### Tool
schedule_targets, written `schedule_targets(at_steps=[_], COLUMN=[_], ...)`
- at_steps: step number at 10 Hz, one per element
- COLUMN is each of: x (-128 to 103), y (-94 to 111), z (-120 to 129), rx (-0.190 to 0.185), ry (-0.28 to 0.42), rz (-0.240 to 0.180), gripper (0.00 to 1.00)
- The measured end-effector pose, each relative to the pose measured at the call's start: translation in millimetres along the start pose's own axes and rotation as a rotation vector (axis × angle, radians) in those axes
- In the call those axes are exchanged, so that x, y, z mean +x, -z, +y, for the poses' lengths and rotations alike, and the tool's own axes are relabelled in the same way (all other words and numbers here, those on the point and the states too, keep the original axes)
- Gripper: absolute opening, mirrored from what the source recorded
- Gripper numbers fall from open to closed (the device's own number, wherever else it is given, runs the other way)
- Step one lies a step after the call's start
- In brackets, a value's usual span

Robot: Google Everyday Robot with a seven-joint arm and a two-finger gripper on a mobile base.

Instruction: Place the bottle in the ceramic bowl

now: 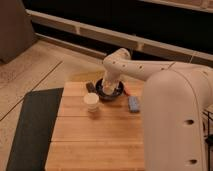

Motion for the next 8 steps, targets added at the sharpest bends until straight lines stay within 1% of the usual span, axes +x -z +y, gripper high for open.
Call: schedule_targets(at_steps=[2,3,4,5,6,7,8], x=[-2.7,-14.9,-24.0,-34.0,-42.6,-45.3,-43.0], y=[-1.8,-5.7,-5.7,-6.5,-11.7,-16.5,-25.5], z=[-1.0,-2.1,-1.2,0.7,3.2,5.4,7.3], rx=[-0.004,-0.02,-0.032,-0.042,-0.051,-0.061,-0.07], ry=[-0.007,-0.031,-0.038,-0.034,-0.021,-0.019,-0.025], rz=[-0.003,-0.023,-0.04,-0.058,-0.069,-0.066,-0.046], gripper=[0.0,0.0,0.0,0.0,0.0,0.04,0.13])
